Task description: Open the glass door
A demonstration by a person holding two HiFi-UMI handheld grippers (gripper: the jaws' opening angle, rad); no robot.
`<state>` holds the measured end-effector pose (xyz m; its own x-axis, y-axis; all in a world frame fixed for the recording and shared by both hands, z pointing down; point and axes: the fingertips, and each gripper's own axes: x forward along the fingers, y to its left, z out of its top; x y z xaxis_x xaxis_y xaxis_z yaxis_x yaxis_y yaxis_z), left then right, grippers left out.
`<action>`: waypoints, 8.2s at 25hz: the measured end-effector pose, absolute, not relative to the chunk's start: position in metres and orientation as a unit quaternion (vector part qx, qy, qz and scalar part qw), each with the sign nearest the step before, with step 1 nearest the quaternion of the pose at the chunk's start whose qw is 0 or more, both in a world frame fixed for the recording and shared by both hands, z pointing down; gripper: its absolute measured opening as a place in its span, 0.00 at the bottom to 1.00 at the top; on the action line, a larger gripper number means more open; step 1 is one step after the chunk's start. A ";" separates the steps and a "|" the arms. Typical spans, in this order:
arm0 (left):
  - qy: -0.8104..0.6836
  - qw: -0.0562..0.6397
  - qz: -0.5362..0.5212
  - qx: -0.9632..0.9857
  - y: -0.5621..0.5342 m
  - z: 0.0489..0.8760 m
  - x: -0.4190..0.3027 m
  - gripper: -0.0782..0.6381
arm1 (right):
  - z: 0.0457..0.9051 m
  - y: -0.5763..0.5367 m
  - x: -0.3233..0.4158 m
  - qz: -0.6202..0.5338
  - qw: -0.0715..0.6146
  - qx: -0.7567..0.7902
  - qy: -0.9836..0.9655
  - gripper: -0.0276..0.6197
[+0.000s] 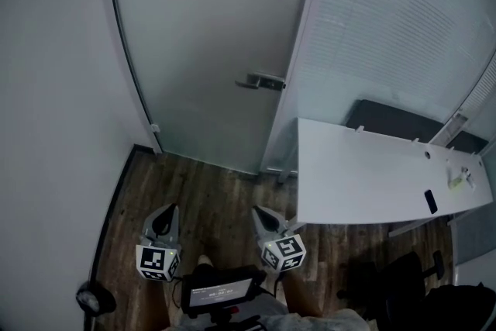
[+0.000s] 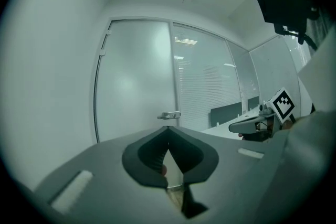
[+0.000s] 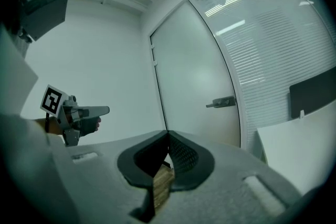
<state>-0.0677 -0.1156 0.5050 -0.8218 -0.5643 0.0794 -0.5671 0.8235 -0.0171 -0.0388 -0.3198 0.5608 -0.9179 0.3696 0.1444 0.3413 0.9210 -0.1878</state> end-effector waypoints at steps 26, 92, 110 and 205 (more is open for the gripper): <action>-0.888 0.034 0.042 0.457 -0.187 0.499 -0.288 0.11 | 0.561 -0.356 -0.178 0.100 0.087 -0.029 -0.991 0.05; -0.567 -0.013 0.494 0.658 -0.465 0.635 -0.546 0.44 | 0.584 -0.450 -0.090 0.133 0.079 0.342 -0.927 0.05; -0.530 -0.006 0.543 0.652 -0.484 0.655 -0.549 0.14 | 0.592 -0.462 -0.075 0.147 0.087 0.370 -0.913 0.05; -0.394 -0.108 0.539 0.736 -0.270 0.652 -0.311 0.12 | 0.604 -0.250 0.042 0.162 0.054 0.396 -0.902 0.05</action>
